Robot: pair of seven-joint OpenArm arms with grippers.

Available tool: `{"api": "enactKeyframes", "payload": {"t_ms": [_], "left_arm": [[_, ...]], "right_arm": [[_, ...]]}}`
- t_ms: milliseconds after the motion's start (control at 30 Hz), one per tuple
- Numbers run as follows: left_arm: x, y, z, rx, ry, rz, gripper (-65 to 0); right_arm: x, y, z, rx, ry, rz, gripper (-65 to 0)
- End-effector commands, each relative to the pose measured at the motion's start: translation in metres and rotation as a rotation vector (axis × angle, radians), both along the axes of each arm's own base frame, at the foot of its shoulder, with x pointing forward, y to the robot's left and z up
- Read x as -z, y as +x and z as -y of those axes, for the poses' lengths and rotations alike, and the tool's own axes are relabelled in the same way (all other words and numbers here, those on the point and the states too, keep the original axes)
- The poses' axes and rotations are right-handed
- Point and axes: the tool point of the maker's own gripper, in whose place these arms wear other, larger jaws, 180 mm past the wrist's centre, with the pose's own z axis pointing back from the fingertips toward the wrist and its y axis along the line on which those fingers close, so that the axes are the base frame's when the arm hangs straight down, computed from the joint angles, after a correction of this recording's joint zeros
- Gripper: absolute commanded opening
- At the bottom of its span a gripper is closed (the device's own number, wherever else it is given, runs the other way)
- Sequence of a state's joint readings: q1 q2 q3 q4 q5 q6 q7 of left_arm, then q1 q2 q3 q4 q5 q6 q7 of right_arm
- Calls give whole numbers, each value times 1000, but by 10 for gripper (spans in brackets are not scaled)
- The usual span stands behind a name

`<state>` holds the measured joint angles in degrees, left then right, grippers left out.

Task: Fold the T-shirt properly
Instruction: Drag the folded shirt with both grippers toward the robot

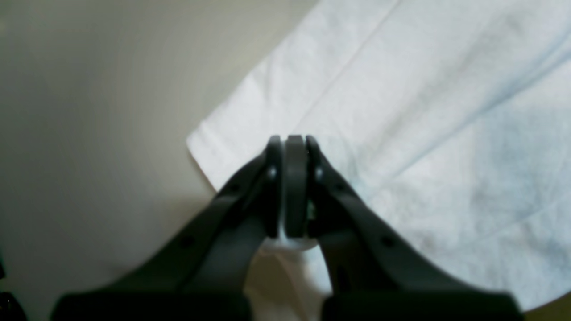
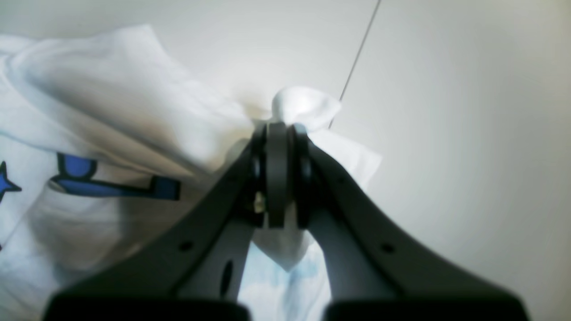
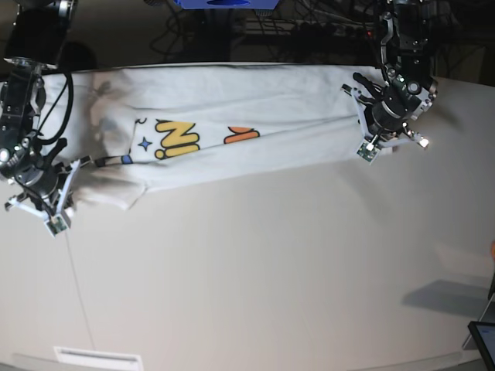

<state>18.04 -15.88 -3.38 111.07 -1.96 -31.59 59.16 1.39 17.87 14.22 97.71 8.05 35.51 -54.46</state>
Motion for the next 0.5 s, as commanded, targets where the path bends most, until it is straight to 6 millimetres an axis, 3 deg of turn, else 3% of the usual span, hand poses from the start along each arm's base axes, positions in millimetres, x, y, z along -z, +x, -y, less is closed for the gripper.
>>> {"api": "enactKeyframes", "payload": {"t_ms": [0, 133, 467], "left_arm": [[-10, 5, -9, 1, 50, 25, -650], [-7, -8, -26, 11, 191, -10, -650], [-14, -11, -14, 62, 213, 4, -650]], "right_arm": [[-13, 6, 5, 4, -14, 33, -647], [-10, 0, 4, 1, -22, 19, -647], [-19, -15, 1, -8, -60, 21, -647]]}}
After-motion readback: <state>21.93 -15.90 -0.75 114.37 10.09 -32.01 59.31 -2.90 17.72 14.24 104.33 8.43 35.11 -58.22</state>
